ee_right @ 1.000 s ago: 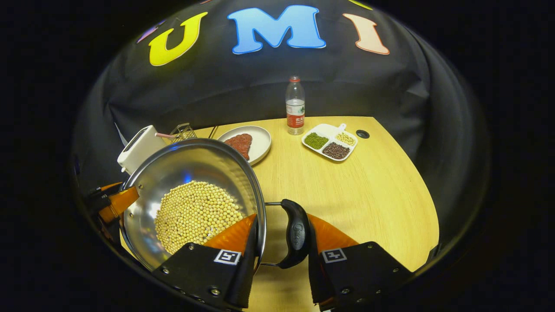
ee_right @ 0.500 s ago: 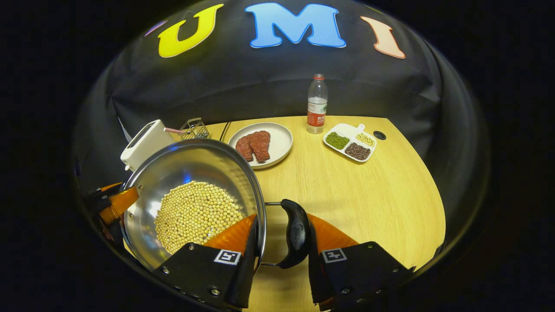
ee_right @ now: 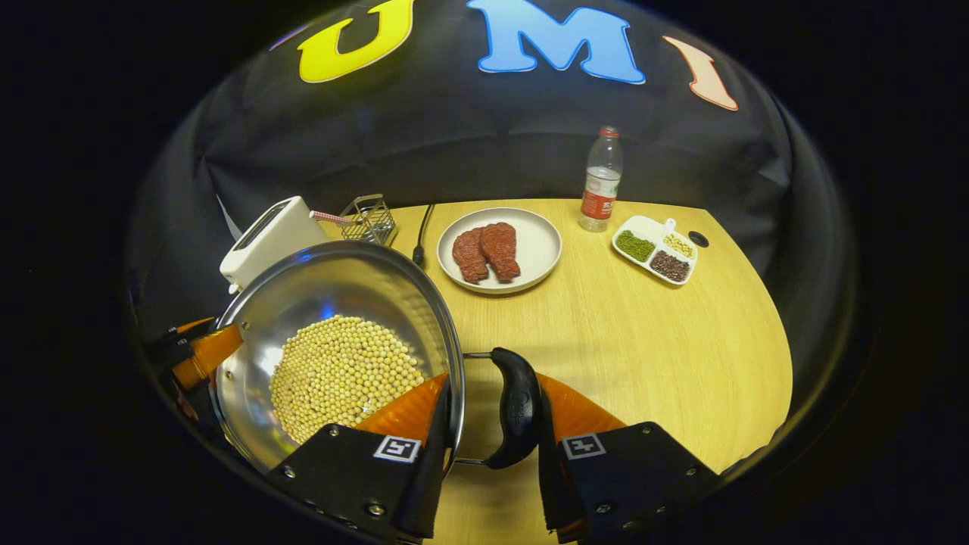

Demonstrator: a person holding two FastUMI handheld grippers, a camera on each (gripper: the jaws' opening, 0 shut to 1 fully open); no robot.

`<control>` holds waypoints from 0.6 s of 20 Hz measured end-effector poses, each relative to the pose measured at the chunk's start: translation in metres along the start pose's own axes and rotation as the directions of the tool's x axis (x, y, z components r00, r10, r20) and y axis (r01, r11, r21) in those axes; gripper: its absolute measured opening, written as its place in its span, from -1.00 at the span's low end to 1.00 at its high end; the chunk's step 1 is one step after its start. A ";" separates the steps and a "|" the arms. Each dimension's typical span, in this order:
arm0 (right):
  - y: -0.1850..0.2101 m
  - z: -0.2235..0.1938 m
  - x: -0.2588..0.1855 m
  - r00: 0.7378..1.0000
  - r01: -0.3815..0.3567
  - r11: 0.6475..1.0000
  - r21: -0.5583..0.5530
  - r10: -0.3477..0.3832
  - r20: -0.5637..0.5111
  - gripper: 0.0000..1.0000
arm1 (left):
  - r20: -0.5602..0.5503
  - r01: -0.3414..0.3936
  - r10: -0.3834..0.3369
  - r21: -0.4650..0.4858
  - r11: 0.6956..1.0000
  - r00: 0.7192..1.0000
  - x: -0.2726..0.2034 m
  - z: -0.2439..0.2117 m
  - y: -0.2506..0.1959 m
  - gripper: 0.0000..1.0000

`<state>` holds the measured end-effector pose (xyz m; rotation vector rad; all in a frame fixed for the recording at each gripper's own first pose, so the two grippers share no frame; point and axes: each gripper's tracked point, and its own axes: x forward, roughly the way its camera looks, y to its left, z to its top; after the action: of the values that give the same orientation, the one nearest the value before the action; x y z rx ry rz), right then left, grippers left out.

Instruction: First push the handle of the pot to place it horizontally, then grasp the pot with both hands and set it on the induction cooktop.

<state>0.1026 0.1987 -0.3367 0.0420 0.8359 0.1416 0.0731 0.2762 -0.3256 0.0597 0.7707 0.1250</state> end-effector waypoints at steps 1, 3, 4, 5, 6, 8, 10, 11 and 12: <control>0.005 0.000 0.003 1.000 -0.002 1.000 0.002 0.002 -0.005 0.07 | -0.002 -0.003 0.003 0.004 1.000 1.000 0.002 0.000 0.006 0.24; 0.014 -0.001 0.010 1.000 -0.003 1.000 0.003 0.003 -0.012 0.07 | -0.006 -0.002 0.002 0.002 1.000 1.000 0.007 -0.001 0.015 0.24; 0.019 0.000 0.013 1.000 -0.001 1.000 0.001 0.001 -0.013 0.07 | -0.009 -0.001 0.001 0.002 1.000 1.000 0.012 -0.002 0.018 0.24; 0.022 0.000 0.015 1.000 0.003 1.000 -0.001 -0.003 -0.013 0.07 | -0.014 0.001 -0.001 0.002 1.000 1.000 0.014 -0.003 0.023 0.24; 0.025 0.001 0.017 1.000 0.006 1.000 -0.003 -0.006 -0.015 0.07 | -0.017 0.002 -0.002 -0.003 1.000 1.000 0.016 -0.004 0.026 0.24; 0.031 0.002 0.020 1.000 0.007 1.000 0.000 -0.007 -0.013 0.07 | -0.020 0.008 -0.008 -0.013 1.000 1.000 0.023 -0.004 0.032 0.24; 0.037 0.002 0.023 1.000 0.010 1.000 -0.007 -0.010 -0.019 0.06 | -0.027 0.010 -0.011 -0.017 1.000 1.000 0.028 -0.007 0.038 0.24; 0.039 0.001 0.025 1.000 0.010 1.000 -0.007 -0.010 -0.025 0.07 | -0.032 0.012 -0.012 -0.018 1.000 0.999 0.031 -0.008 0.042 0.31; 0.042 0.000 0.028 1.000 0.010 1.000 -0.005 -0.010 -0.028 0.06 | -0.036 0.016 -0.016 -0.019 1.000 0.999 0.034 -0.010 0.043 0.31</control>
<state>0.1165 0.2440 -0.3534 0.0312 0.8631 0.1356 0.0864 0.3236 -0.3519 0.0332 0.8054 0.1184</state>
